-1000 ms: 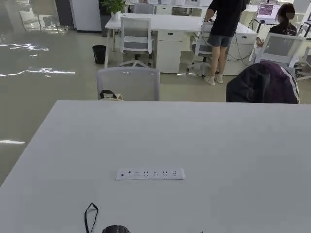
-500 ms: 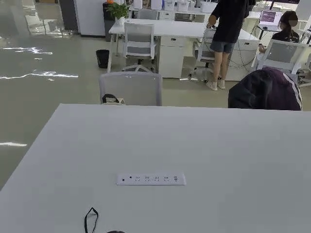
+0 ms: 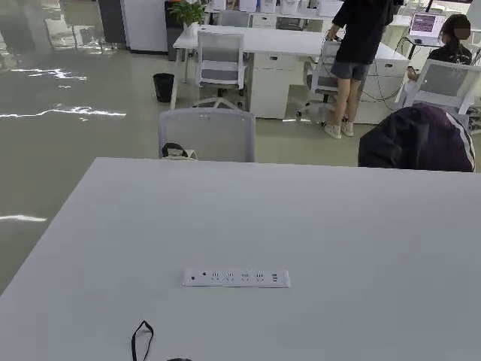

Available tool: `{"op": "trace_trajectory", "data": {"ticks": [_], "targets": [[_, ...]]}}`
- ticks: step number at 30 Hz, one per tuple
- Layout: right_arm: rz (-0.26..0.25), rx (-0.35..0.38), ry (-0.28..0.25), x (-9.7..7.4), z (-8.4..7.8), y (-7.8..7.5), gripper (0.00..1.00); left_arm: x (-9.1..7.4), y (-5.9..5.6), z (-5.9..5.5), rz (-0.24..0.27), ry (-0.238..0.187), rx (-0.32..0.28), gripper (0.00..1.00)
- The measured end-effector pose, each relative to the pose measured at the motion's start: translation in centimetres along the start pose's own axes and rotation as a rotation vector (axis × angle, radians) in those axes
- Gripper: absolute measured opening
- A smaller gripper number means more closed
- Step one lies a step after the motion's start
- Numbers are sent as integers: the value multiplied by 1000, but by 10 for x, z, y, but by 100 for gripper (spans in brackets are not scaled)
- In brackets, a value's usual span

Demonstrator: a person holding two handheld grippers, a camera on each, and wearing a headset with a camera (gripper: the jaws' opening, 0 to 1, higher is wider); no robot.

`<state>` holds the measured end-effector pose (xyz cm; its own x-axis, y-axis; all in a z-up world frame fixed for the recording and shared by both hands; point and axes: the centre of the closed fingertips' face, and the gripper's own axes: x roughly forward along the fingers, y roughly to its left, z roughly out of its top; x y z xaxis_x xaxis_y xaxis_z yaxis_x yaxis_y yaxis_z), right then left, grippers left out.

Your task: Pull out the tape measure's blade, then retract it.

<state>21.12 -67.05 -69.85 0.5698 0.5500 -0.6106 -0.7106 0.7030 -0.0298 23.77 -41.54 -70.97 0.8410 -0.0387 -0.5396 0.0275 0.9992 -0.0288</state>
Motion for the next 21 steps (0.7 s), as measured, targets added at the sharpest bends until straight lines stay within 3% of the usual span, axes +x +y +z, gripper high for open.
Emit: {"op": "trace_trajectory", "data": {"ticks": [3,13,21], "targets": [[32,-10,7,6,-2,0,80,5,2,0,16,2,-7,86],[83,-61,28,25,-7,-17,79,33,11,-3,63,-2,-45,84],[155,-129,42,41,-9,-29,73,45,13,-5,96,7,-61,83]]}}
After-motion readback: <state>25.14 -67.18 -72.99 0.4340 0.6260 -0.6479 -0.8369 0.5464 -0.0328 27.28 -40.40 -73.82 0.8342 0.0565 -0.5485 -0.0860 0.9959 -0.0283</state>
